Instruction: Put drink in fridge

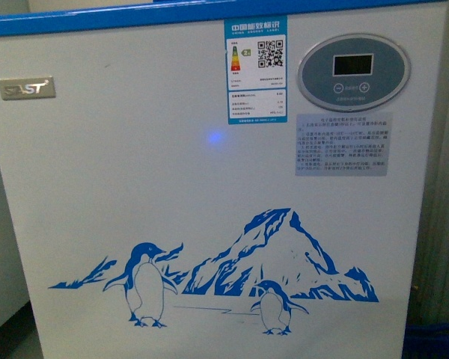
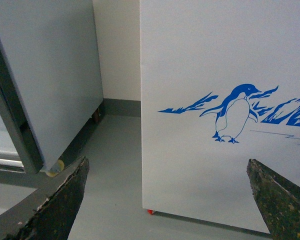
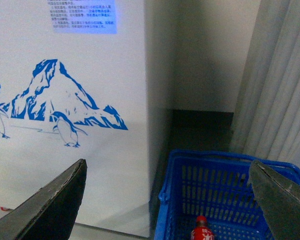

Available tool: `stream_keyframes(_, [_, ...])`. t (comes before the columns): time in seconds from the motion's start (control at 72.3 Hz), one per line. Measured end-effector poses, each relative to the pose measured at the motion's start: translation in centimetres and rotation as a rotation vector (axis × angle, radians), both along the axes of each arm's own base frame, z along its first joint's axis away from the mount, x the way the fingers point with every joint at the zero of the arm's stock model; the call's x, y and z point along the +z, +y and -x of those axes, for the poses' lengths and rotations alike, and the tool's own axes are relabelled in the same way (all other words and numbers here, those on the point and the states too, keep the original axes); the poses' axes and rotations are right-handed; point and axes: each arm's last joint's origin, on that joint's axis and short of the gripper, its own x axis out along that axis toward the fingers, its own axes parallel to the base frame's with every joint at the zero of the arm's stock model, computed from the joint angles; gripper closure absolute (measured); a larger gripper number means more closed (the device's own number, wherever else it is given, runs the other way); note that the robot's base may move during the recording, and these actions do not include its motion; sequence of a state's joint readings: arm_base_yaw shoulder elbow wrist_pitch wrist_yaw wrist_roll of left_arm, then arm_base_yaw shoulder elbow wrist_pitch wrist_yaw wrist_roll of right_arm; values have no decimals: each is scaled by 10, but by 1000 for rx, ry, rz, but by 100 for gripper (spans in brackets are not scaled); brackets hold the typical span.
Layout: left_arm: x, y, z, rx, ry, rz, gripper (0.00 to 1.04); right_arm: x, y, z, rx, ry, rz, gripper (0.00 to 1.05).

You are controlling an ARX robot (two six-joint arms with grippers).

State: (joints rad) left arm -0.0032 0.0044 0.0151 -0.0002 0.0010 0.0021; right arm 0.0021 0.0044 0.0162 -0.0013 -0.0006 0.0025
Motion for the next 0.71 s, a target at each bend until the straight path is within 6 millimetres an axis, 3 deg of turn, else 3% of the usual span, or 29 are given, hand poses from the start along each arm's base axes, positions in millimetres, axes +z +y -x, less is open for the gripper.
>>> stream_keyframes(0.041, [0, 0, 0, 1, 0, 0, 8, -2, -1, -1, -46, 68, -28, 8])
stream_keyframes(0.097, [0, 0, 0, 1, 0, 0, 8, -2, -6, -4, -191, 352, -77, 8])
stream_keyframes(0.138, [0, 0, 0, 1, 0, 0, 8, -10, -14, -15, -257, 543, -111, 8])
stream_keyframes(0.194, [0, 0, 0, 1, 0, 0, 8, -23, -30, -33, -318, 660, -154, 8])
stream_keyframes(0.373, [0, 0, 0, 1, 0, 0, 8, -58, -74, -99, -323, 762, -150, 8])
stream_keyframes(0.443, [0, 0, 0, 0, 0, 0, 8, -82, -85, -118, -301, 813, -157, 8])
stream_keyframes(0.47, [0, 0, 0, 1, 0, 0, 8, -101, -90, -130, -292, 845, -161, 8])
stream_keyframes(0.705, [0, 0, 0, 1, 0, 0, 8, -188, -104, -169, -286, 1002, -188, 8])
